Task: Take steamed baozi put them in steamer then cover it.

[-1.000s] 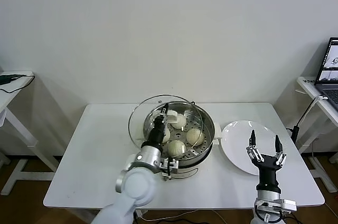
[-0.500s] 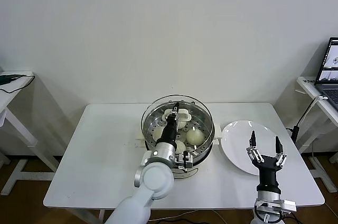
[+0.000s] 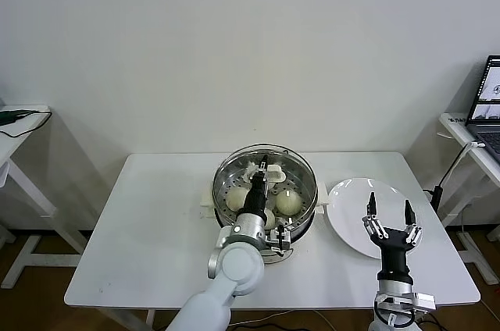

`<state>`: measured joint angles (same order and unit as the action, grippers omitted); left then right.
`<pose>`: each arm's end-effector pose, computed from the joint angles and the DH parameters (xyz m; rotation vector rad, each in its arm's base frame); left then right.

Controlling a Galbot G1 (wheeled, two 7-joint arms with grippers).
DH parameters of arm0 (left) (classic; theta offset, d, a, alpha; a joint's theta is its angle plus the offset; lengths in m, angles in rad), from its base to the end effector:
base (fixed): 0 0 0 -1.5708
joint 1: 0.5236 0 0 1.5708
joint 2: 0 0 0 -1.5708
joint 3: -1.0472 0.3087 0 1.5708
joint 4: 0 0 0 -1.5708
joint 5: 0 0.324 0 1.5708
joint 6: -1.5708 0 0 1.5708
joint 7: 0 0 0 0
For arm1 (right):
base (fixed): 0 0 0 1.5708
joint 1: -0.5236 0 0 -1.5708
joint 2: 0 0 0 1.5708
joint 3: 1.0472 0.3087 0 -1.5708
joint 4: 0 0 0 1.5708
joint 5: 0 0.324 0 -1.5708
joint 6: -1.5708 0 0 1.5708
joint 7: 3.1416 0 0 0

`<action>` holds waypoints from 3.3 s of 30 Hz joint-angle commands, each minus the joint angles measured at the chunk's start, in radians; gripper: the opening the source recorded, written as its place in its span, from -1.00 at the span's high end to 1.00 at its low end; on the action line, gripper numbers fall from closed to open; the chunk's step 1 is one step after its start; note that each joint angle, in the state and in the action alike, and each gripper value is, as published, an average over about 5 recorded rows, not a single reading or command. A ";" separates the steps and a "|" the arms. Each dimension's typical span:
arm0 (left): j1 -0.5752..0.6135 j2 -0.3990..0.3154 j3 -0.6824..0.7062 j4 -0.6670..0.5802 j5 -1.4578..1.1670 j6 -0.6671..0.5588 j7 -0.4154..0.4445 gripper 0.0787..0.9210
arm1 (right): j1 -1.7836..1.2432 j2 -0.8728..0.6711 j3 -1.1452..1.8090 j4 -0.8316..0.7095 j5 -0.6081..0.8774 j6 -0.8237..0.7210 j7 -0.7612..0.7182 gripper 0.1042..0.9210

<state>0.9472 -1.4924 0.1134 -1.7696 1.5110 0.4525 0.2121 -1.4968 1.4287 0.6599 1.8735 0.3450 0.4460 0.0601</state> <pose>0.2799 -0.1692 -0.2320 0.1946 2.1518 2.0570 0.1873 -0.0716 -0.3169 0.2703 2.8029 0.2089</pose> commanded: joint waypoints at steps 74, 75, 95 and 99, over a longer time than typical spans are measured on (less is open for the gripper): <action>0.609 0.137 -0.717 -0.417 -1.103 -0.488 -0.326 -0.77 | 0.013 -0.046 -0.009 0.063 -0.015 -0.188 -0.045 -0.76; 0.614 0.130 -0.734 -0.389 -1.133 -0.507 -0.313 -0.77 | 0.011 -0.047 -0.009 0.073 -0.014 -0.192 -0.048 -0.76; 0.653 0.070 -0.751 -0.324 -1.344 -0.568 -0.241 -0.77 | 0.009 -0.052 -0.014 0.106 -0.008 -0.269 -0.059 -0.76; 0.653 0.064 -0.756 -0.327 -1.342 -0.568 -0.240 -0.77 | 0.010 -0.054 -0.019 0.099 -0.007 -0.272 -0.060 -0.76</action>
<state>1.5764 -1.4128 -0.5883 -2.1150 0.2819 -0.0696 -0.0344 -1.4858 1.3771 0.6449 1.9641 0.3333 0.2038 0.0057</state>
